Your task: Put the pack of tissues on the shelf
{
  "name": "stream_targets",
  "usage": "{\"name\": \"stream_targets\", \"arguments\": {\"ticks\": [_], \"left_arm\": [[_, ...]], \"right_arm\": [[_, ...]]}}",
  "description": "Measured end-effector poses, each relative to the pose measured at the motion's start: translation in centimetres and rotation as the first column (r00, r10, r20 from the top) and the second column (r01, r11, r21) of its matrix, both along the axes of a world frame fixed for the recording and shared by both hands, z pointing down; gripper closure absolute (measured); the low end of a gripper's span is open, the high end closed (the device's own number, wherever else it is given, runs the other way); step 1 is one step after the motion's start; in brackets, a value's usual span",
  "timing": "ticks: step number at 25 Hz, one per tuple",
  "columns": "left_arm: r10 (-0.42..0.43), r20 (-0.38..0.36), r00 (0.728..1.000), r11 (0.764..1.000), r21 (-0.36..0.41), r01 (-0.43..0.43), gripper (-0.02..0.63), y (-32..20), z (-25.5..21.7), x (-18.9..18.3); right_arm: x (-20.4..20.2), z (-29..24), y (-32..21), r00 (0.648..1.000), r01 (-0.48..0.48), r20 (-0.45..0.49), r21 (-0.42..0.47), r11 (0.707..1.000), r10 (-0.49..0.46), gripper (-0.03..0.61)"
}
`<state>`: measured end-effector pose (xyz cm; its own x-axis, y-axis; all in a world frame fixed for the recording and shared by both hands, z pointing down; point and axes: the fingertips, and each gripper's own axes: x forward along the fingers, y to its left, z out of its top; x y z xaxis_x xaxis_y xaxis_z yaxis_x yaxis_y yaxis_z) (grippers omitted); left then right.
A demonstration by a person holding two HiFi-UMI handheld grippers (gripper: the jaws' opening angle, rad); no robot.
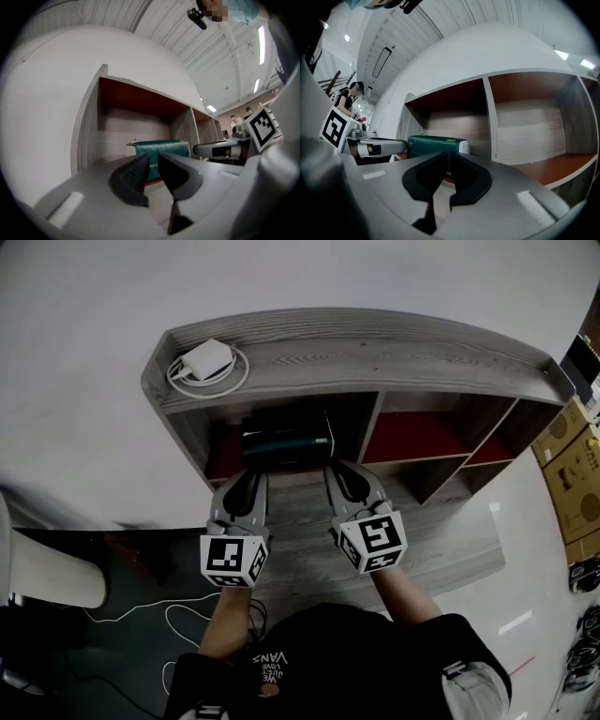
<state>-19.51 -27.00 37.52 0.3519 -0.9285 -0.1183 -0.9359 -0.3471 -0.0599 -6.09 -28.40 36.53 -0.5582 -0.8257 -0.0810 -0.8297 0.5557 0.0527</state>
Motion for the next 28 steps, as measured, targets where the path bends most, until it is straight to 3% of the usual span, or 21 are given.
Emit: {"name": "stream_targets", "arguments": {"ticks": [6, 28], "left_arm": [[0.003, 0.022, 1.0, 1.0, -0.02, -0.003, 0.561, -0.6, 0.3, 0.1], [0.041, 0.023, 0.999, 0.992, -0.118, -0.038, 0.561, -3.6, 0.5, 0.1]], "right_arm": [[-0.5, 0.3, -0.2, 1.0, 0.005, -0.018, -0.009, 1.0, -0.005, 0.574], [-1.3, 0.0, -3.3, 0.997, -0.039, -0.063, -0.035, 0.999, 0.037, 0.574]]}}
